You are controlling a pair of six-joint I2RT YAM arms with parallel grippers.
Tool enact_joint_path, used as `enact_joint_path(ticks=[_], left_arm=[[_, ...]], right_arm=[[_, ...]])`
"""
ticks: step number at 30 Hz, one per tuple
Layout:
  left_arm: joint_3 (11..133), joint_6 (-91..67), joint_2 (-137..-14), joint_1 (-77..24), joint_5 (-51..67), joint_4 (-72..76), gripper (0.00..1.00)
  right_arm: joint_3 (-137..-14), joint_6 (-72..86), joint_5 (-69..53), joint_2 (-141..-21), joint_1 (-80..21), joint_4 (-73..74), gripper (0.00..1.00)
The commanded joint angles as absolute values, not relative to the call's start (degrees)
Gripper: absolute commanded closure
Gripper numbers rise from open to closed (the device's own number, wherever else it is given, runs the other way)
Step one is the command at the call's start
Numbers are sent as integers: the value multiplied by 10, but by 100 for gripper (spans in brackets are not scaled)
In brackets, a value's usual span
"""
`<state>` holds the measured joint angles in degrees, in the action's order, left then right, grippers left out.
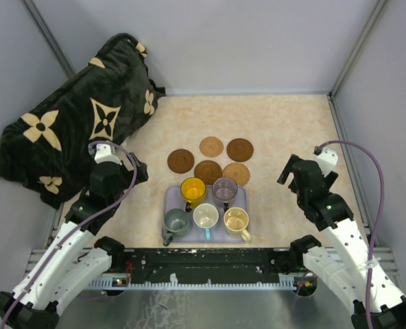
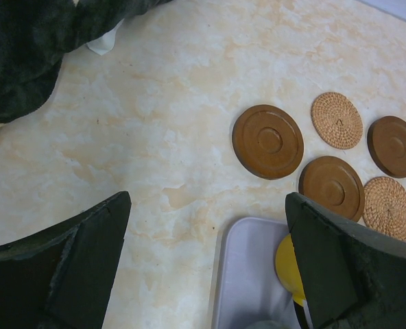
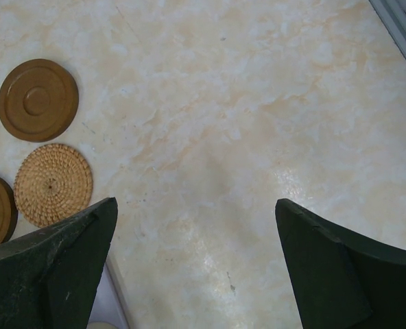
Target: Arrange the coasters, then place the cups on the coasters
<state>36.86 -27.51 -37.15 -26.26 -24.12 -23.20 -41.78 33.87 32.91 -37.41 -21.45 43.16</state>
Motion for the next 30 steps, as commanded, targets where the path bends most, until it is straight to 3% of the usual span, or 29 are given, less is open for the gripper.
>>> enact_joint_path(ticks=[1,21,30], left_arm=[[379,-285,-378,-264,-233,-217,0],[352,-293,-371,-264,-228,-205,0],[326,-287,-367,-264,-221,-138,0]], right_arm=[[-436,335,340,-368,-212,434,1],[-428,397,377,-371,-212,448,1],[-429,338,293,-381,-212,382,1]])
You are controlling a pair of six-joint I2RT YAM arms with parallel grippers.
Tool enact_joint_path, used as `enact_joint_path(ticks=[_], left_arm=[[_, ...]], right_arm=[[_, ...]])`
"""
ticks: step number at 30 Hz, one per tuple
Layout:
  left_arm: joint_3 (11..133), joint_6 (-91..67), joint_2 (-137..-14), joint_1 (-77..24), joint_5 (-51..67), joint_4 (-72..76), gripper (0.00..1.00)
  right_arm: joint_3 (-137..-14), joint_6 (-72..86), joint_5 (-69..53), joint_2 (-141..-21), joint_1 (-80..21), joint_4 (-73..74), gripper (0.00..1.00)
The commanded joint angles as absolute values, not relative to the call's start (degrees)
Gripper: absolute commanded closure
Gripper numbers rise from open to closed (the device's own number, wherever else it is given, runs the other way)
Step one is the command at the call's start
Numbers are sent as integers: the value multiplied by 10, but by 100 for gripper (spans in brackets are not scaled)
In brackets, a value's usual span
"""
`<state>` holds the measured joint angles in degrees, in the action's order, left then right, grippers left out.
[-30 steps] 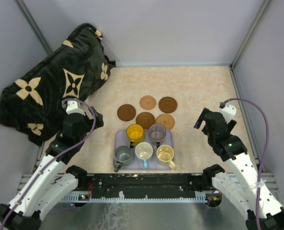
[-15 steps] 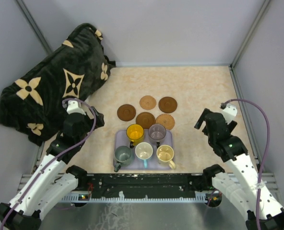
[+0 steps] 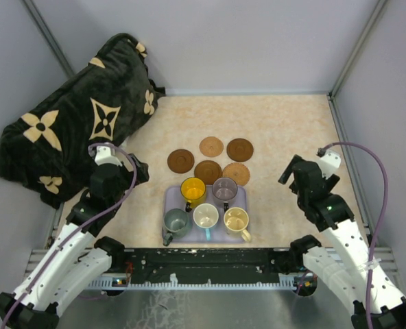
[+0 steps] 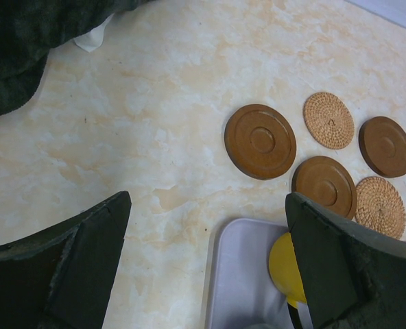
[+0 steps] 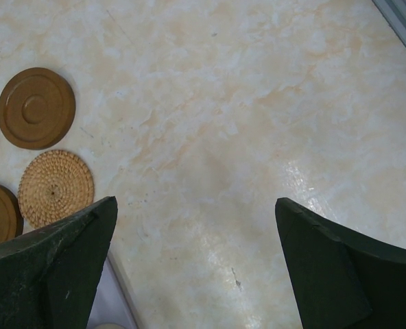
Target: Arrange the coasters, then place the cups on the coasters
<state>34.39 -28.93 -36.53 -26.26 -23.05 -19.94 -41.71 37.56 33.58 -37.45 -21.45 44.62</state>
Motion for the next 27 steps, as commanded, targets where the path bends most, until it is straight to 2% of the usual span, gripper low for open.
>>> enact_joint_path(ticks=[1,6,15,21,27], left_arm=[[322,-286,-373,-264,-217,-124,0],[317,-281,-429,-264,-201,-82,0],[301,-304,-516,-264,-165,-13,0],[290,-307,-540,-264,-155,-1,1],[276,-309,-546,-264,-153,-1,0]], right_arm=[[-426,324,280,-383,-212,363,1],[-428,287,237,-418,-212,292,1],[-452,252,176,-571,-212,205,3],[-460,238,132,-657,-212,148,41],[-469,228,42,-745,-212,89,61]])
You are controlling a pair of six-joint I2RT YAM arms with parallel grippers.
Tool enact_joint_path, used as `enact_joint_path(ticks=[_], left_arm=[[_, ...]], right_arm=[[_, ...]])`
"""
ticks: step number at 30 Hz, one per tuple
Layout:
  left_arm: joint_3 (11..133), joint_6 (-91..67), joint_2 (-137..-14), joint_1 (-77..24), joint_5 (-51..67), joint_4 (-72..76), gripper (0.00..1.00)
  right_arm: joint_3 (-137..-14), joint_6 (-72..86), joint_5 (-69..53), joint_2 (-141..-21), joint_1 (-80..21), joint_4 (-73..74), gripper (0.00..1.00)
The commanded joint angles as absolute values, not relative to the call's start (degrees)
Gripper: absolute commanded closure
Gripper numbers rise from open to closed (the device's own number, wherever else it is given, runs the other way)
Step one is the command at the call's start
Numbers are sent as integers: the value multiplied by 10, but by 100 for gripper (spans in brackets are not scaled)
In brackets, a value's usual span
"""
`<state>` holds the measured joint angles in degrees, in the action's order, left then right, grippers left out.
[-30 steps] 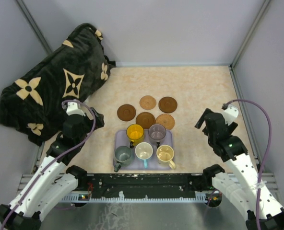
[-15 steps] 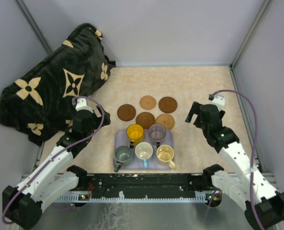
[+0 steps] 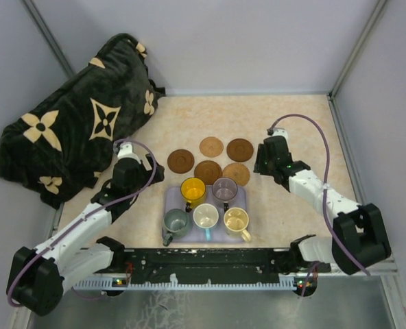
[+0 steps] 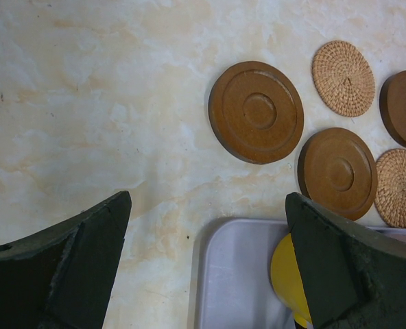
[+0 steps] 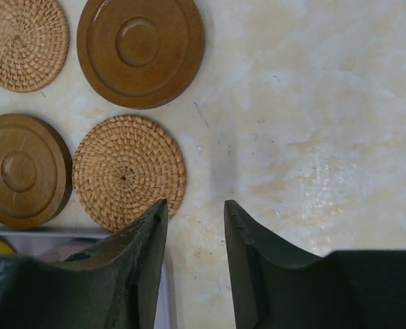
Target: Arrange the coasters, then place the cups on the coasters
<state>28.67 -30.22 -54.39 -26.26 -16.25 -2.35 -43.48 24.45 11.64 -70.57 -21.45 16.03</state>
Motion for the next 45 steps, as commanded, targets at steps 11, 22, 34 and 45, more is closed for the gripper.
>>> enact_joint_path(ticks=[11,22,34,45], left_arm=[[261,-317,-561,-264,-149,11,0],[265,-311,-553,-263,-169,1,0],[280,-297,-567,-264,-177,-4,0],[280,-297,-568,-263,-181,-1,0]], right_arm=[[-523,214,-28,-869,-243,68,93],[-528,257,-72,-974,-256,81,94],[-467,334,65,-937,-219,159,97],[-458,331,95,-867,-90,177,93]])
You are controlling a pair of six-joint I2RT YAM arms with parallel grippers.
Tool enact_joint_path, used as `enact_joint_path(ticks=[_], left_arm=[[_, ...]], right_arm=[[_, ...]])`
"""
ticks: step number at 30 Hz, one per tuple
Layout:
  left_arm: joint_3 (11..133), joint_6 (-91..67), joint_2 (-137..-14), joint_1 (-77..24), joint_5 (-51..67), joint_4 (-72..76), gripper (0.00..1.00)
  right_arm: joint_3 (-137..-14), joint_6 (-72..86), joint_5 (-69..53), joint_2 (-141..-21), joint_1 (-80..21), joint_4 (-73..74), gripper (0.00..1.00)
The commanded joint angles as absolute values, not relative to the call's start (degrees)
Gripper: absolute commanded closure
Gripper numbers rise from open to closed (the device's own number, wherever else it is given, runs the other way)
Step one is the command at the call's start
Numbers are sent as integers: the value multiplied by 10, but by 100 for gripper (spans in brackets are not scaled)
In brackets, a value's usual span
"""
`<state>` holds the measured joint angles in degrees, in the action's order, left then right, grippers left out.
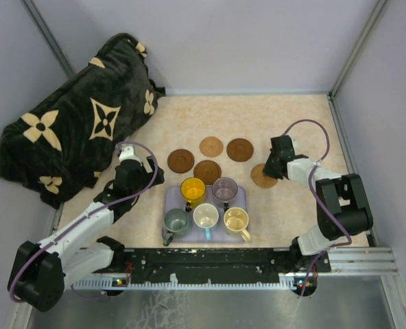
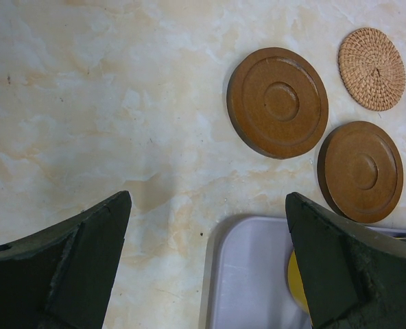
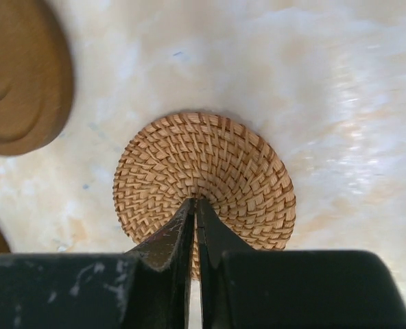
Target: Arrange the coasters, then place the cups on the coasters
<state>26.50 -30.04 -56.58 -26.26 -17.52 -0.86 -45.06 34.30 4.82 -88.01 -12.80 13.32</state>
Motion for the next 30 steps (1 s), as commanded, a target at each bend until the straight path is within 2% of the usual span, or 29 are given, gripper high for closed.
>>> enact_joint_path(ticks=[1,12,15,20,30], left_arm=[[279,-297,-568,-264,-181,0,0],[293,-290,-585,-263,-192,3,0],[297,-286,-590,-263,-196,1,0],[300,-284,-595,-263,-197,6,0],[300,-294,-611,-263,-177,21,0]], right_arm=[[-469,328,96,-870,-81,177,93],[-663,296,104,-1057,-7,171,91],[-704,295,94,-1075,-5,190,93],[-657,282,78,-998,-6,144,92],[-514,250,87,-775,-56,167,90]])
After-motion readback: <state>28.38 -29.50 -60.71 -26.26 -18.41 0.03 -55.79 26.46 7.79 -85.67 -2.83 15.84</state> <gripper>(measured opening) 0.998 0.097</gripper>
